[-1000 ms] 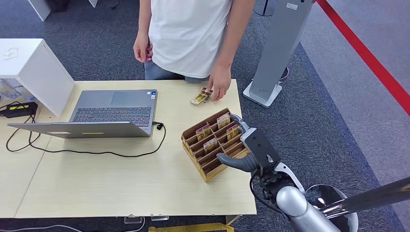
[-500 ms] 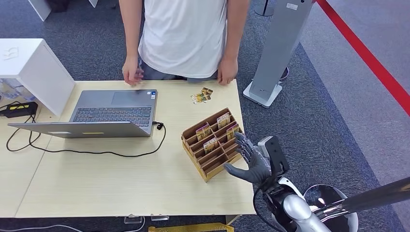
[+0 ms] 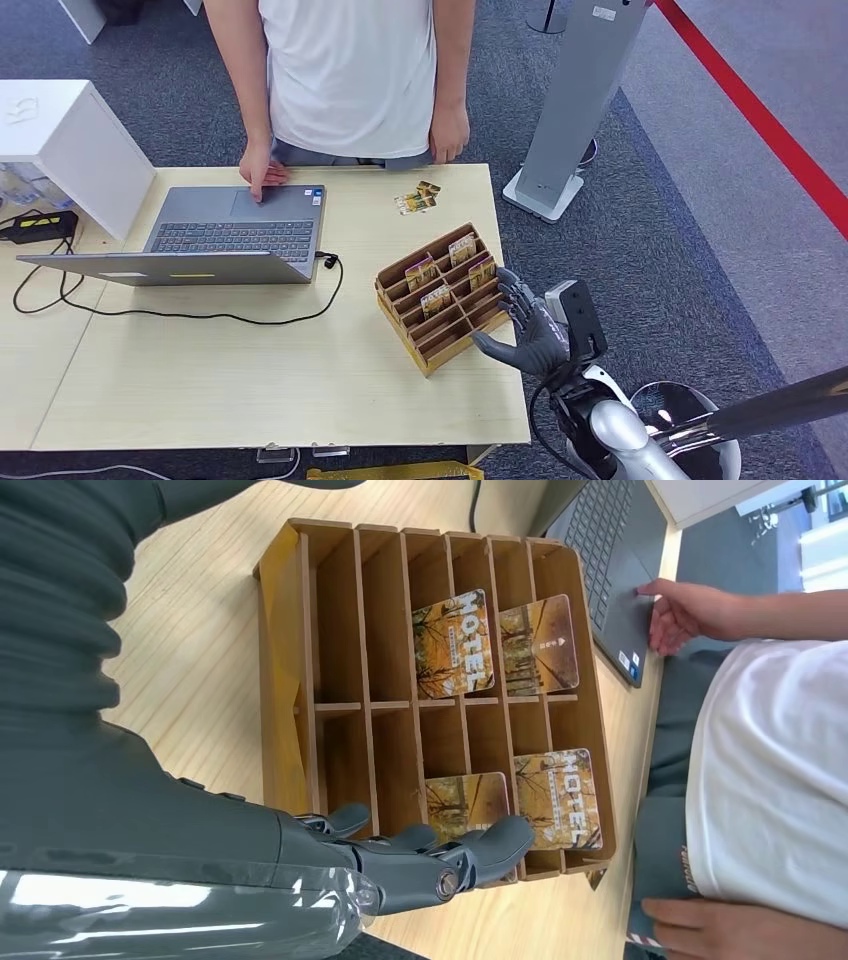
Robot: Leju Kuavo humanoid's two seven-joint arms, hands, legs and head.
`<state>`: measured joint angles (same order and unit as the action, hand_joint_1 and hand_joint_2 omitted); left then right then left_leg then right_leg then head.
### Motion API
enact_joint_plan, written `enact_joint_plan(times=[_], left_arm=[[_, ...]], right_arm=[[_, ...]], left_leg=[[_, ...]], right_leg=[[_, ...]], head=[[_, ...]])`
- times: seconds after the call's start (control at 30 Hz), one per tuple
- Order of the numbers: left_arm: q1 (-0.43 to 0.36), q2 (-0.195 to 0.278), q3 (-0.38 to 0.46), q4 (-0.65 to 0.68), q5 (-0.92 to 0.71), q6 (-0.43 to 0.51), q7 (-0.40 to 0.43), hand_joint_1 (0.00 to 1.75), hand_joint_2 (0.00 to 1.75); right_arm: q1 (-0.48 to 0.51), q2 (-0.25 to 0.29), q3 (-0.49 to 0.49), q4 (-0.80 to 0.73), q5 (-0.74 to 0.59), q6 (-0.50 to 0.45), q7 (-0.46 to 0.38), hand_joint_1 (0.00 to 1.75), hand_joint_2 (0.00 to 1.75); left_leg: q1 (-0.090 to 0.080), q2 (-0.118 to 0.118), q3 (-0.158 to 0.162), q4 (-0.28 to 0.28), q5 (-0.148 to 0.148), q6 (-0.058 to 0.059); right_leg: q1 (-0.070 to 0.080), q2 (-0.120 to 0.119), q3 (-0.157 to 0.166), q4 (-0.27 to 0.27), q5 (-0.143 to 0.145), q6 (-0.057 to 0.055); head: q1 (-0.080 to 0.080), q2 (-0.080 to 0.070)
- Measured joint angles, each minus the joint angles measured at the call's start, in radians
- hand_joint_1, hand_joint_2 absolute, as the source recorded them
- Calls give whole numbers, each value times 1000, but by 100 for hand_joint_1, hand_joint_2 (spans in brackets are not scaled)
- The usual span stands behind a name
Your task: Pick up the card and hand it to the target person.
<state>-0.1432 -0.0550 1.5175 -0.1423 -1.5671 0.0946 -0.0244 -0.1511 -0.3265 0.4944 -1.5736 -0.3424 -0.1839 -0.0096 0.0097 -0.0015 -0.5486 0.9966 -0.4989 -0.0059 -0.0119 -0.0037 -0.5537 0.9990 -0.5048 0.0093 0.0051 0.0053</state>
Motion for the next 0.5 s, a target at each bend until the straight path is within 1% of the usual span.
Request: enact_joint_plan(times=[0.5], left_arm=[[0,-2,0,0,0,-2,-9,0,0]], right_arm=[[-3,0,-1,3,-4,-3,-9,0,175]], left_leg=[[0,0,0,0,0,0]], right_leg=[[0,0,0,0,0,0]], head=[[0,0]])
